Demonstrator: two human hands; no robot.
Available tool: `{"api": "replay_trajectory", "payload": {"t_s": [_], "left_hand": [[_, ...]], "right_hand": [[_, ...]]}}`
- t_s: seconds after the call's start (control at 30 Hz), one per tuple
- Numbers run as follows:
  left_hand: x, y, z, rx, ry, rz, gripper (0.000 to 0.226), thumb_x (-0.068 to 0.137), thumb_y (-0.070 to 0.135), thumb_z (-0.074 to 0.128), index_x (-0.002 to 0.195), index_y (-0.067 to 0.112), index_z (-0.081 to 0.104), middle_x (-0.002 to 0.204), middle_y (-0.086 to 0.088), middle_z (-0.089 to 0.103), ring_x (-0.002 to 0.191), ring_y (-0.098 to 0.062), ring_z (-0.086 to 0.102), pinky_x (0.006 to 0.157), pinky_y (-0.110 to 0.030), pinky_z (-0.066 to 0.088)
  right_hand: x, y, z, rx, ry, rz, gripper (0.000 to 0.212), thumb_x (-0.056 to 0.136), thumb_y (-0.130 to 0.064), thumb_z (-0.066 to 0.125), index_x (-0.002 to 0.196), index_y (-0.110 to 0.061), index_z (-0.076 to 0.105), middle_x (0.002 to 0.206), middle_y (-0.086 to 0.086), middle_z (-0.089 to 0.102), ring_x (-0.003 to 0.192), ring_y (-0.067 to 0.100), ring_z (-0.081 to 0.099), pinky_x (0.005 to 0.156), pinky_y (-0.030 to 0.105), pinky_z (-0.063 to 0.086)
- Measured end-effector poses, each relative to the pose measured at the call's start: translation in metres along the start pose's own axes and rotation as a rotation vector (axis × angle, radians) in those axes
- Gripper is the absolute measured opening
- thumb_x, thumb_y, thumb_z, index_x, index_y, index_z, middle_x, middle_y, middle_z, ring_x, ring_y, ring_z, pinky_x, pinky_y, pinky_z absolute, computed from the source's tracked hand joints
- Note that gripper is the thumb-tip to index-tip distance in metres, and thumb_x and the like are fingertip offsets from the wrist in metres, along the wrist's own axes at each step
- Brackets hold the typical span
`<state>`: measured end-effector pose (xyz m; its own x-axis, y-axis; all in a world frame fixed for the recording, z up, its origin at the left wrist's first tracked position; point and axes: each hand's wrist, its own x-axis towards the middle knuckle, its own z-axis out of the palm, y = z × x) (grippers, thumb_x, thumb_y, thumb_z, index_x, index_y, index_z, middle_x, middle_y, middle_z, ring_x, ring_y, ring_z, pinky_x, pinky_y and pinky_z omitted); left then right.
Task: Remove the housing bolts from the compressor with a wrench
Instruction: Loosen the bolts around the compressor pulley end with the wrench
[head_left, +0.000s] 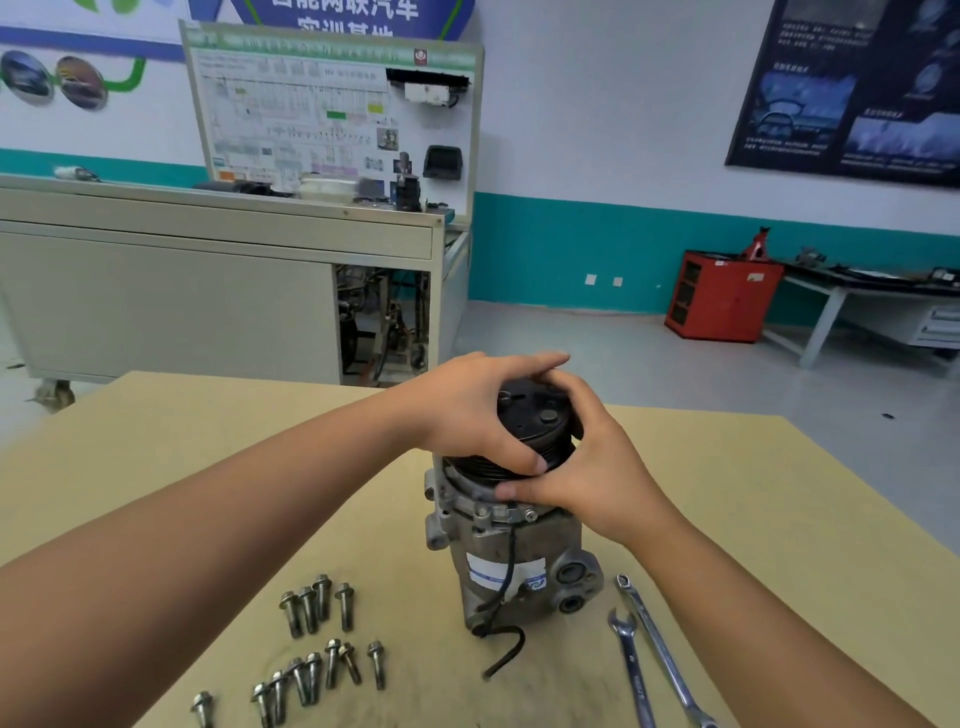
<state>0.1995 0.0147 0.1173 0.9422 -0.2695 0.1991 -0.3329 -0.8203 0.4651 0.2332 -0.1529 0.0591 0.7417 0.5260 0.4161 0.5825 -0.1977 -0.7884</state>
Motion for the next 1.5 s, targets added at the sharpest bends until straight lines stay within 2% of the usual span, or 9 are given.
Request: {"api": "replay_trajectory", "payload": {"t_s": [0.13, 0.27, 0.47, 0.63, 0.83, 1.0, 1.17, 1.33, 1.5], "left_hand": [[0.001, -0.007, -0.011, 0.035, -0.025, -0.008, 0.101, 0.065, 0.035, 0.083, 0.143, 0.053, 0.023, 0.105, 0.024, 0.048, 0.105, -0.009, 0.049, 0.087, -0.020, 0.040], [0.004, -0.013, -0.035, -0.025, 0.017, -0.033, 0.101, 0.062, 0.036, 0.084, 0.140, 0.058, 0.023, 0.110, 0.028, 0.048, 0.104, -0.004, 0.052, 0.087, -0.016, 0.041], [-0.008, -0.021, -0.045, -0.031, 0.007, -0.058, 0.098, 0.063, 0.035, 0.083, 0.141, 0.056, 0.026, 0.121, 0.020, 0.049, 0.110, -0.008, 0.053, 0.099, -0.031, 0.044], [-0.018, -0.023, -0.046, -0.053, 0.036, -0.043, 0.098, 0.064, 0.033, 0.083, 0.140, 0.057, 0.026, 0.124, 0.022, 0.050, 0.113, -0.005, 0.054, 0.097, -0.025, 0.045], [-0.027, -0.008, -0.061, -0.068, 0.123, 0.000, 0.102, 0.063, 0.031, 0.083, 0.138, 0.063, 0.021, 0.121, 0.021, 0.056, 0.105, 0.000, 0.059, 0.095, -0.030, 0.049], [-0.038, 0.018, -0.076, -0.007, 0.171, 0.045, 0.102, 0.057, 0.041, 0.079, 0.136, 0.066, 0.020, 0.116, 0.031, 0.055, 0.100, 0.007, 0.057, 0.087, -0.019, 0.049], [-0.049, 0.048, -0.085, 0.027, 0.199, 0.083, 0.102, 0.057, 0.042, 0.078, 0.139, 0.062, 0.021, 0.123, 0.027, 0.055, 0.107, 0.005, 0.055, 0.091, -0.014, 0.045], [-0.062, 0.075, -0.079, 0.068, 0.195, 0.111, 0.104, 0.060, 0.042, 0.081, 0.139, 0.063, 0.017, 0.121, 0.027, 0.054, 0.100, 0.009, 0.052, 0.083, -0.005, 0.040], [-0.064, 0.096, -0.058, 0.082, 0.109, 0.104, 0.110, 0.065, 0.039, 0.082, 0.143, 0.059, 0.007, 0.123, 0.014, 0.056, 0.104, -0.007, 0.056, 0.091, -0.023, 0.046]], "right_hand": [[0.005, 0.001, 0.014, 0.045, 0.064, -0.011, 0.091, 0.042, -0.033, 0.092, 0.118, -0.049, 0.044, 0.108, -0.034, 0.057, 0.104, -0.010, 0.055, 0.086, 0.013, 0.048], [0.025, -0.012, 0.020, 0.105, 0.101, -0.049, 0.091, 0.038, -0.045, 0.087, 0.116, -0.054, 0.042, 0.110, -0.035, 0.056, 0.105, -0.009, 0.056, 0.086, 0.013, 0.049], [0.034, -0.020, 0.030, 0.088, 0.054, -0.073, 0.091, 0.040, -0.041, 0.088, 0.116, -0.057, 0.042, 0.109, -0.030, 0.059, 0.105, -0.008, 0.056, 0.087, 0.014, 0.048], [0.034, -0.025, 0.033, 0.056, 0.032, -0.099, 0.092, 0.045, -0.028, 0.092, 0.115, -0.059, 0.041, 0.107, -0.035, 0.058, 0.102, -0.012, 0.056, 0.081, 0.006, 0.045], [0.037, -0.048, 0.025, 0.057, 0.052, -0.182, 0.092, 0.046, -0.022, 0.093, 0.117, -0.052, 0.044, 0.109, -0.030, 0.059, 0.103, -0.008, 0.057, 0.082, 0.008, 0.045], [0.031, -0.070, 0.014, 0.061, 0.092, -0.236, 0.093, 0.043, -0.024, 0.093, 0.117, -0.052, 0.044, 0.111, -0.023, 0.061, 0.105, -0.005, 0.058, 0.082, 0.009, 0.046], [0.015, -0.091, 0.002, 0.085, 0.130, -0.280, 0.094, 0.041, -0.024, 0.093, 0.115, -0.055, 0.044, 0.112, -0.017, 0.063, 0.104, -0.002, 0.060, 0.084, 0.013, 0.049], [-0.013, -0.102, -0.014, 0.082, 0.139, -0.301, 0.094, 0.040, -0.024, 0.093, 0.115, -0.054, 0.045, 0.108, -0.018, 0.065, 0.102, -0.001, 0.062, 0.080, 0.010, 0.047], [-0.049, -0.096, -0.022, 0.119, 0.153, -0.244, 0.089, 0.035, -0.036, 0.090, 0.110, -0.057, 0.046, 0.107, -0.023, 0.064, 0.101, -0.003, 0.062, 0.079, 0.011, 0.049]]}}
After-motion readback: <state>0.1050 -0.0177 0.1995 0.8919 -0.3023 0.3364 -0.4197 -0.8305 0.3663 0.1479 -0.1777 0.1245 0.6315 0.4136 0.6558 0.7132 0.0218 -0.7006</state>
